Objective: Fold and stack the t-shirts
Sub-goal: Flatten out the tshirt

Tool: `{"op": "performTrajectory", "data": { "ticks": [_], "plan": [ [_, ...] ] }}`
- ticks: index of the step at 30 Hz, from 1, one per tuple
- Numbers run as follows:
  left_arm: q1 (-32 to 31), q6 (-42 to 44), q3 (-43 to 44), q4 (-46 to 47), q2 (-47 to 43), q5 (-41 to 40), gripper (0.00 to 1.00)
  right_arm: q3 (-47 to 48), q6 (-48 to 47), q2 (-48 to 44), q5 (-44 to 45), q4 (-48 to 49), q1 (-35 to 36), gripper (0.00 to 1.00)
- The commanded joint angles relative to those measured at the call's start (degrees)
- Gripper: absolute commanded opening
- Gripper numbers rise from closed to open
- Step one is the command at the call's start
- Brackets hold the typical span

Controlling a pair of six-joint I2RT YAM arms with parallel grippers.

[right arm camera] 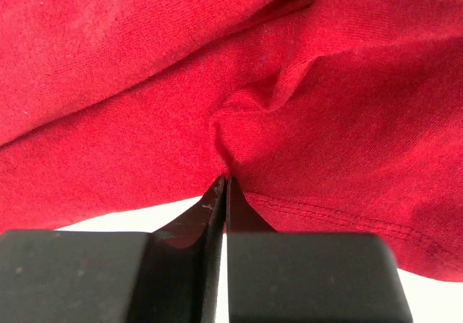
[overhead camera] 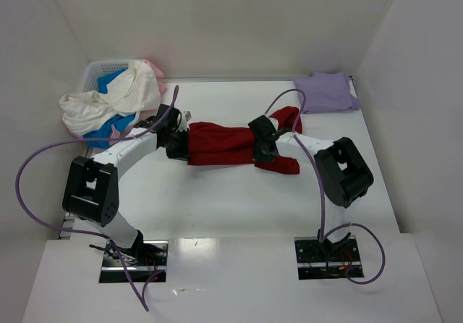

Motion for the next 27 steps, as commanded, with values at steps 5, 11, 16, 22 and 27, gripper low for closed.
{"op": "performTrajectory", "data": {
  "ticks": [5, 11, 16, 22, 27],
  "plan": [
    [-0.2, 0.9, 2.3, -1.9, -2.2, -1.3, 0.0, 3.2, 0.3, -2.6, 2.9, -1.0, 0.4, 0.0],
    [4.6, 2.8, 9.3, -5.5, -7.9, -4.3, 0.0, 12.3, -2.4, -12.6, 4.1, -4.6, -4.6, 0.0],
    [8.6, 6.6, 18.8, -8.9, -9.8, -7.1, 0.0, 24.5, -7.6, -17.3, 4.9, -8.2, -9.6, 0.0],
    [12.8, 9.0, 31.5, -10.7, -10.4, -13.1, 0.0, 39.0, -10.9, -19.3, 6.6, -9.4, -14.5, 0.0],
    [15.3, 10.2, 41.1, -10.7, -10.4, -18.1, 0.0, 46.7, -12.5, -21.0, 6.6, -9.4, -17.7, 0.0]
  ]
}}
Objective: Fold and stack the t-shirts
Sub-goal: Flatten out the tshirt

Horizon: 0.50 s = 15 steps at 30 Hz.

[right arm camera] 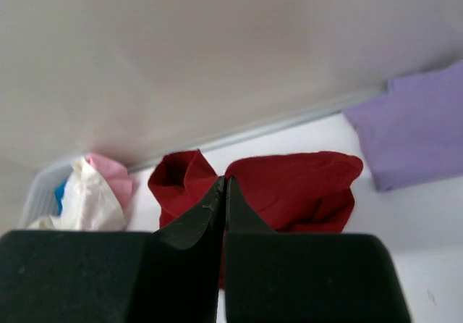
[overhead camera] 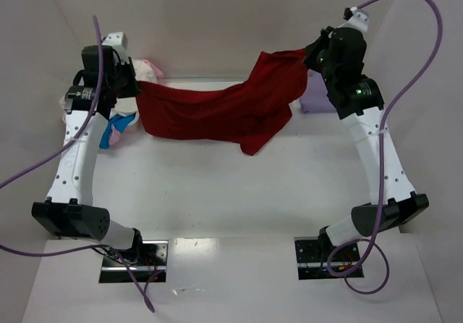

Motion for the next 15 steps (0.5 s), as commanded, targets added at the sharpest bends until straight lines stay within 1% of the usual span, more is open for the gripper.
{"op": "performTrajectory", "data": {
  "ticks": [1, 4, 8, 11, 13, 15],
  "plan": [
    [1.2, 2.4, 7.8, -0.6, -1.5, -6.5, 0.0, 5.8, -2.8, -1.7, 1.5, -1.2, -1.8, 0.0],
    [1.7, 3.1, 13.6, -0.6, -1.0, -10.0, 0.0, 9.2, -4.3, -2.3, 3.6, -1.2, -2.8, 0.0],
    [1.7, 3.7, 20.3, -0.6, -0.5, -12.0, 0.0, 13.3, -6.7, -4.4, 5.4, -0.7, -2.8, 0.0],
    [1.7, 4.2, 23.3, -0.6, -0.4, -12.0, 0.0, 13.9, -8.2, -6.3, 6.9, 1.2, -2.8, 0.0],
    [1.7, 4.2, 23.3, -0.6, -1.1, -12.6, 0.0, 15.3, -8.9, -6.9, 7.7, 1.9, -2.8, 0.0],
    [1.7, 3.7, 23.9, -0.6, -1.9, -10.8, 0.0, 17.1, -9.7, -6.9, 7.7, 2.6, -2.8, 0.0]
  ]
}}
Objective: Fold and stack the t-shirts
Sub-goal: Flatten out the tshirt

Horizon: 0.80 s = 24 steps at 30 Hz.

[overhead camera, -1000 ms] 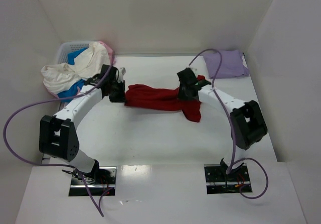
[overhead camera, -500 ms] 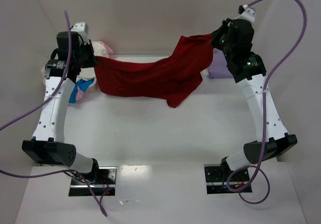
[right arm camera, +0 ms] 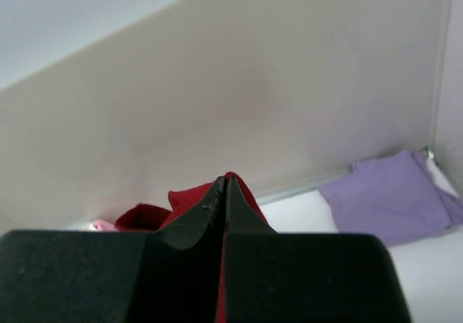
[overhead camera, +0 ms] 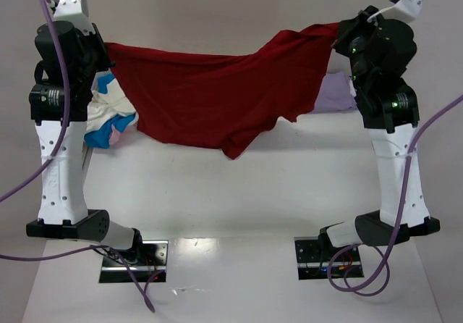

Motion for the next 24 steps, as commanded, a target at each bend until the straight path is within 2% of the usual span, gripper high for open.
{"op": "performTrajectory", "data": {
  "ticks": [1, 6, 14, 19, 24],
  "plan": [
    [0.4, -0.3, 1.7, 1.6, -2.6, 0.3, 0.0, 5.6, -3.6, -3.0, 3.2, 4.1, -0.5, 0.0],
    [0.4, -2.2, 3.9, 2.2, -4.8, 7.0, 0.0, 11.3, -3.6, -1.8, 2.5, 4.1, -0.5, 0.0],
    [0.4, -2.2, 1.8, 3.4, -11.3, 6.2, 0.0, 15.4, -6.0, -3.1, 3.6, 4.1, -0.5, 0.0],
    [0.4, -3.3, -1.8, 5.6, -15.2, 6.7, 0.0, 11.9, -6.0, -7.1, 4.3, 4.1, -0.5, 0.0],
    [0.4, -3.3, -7.4, 5.6, -22.7, 7.2, 0.0, 2.9, -4.9, -16.0, 3.1, 3.6, -0.5, 0.0]
  ]
}}
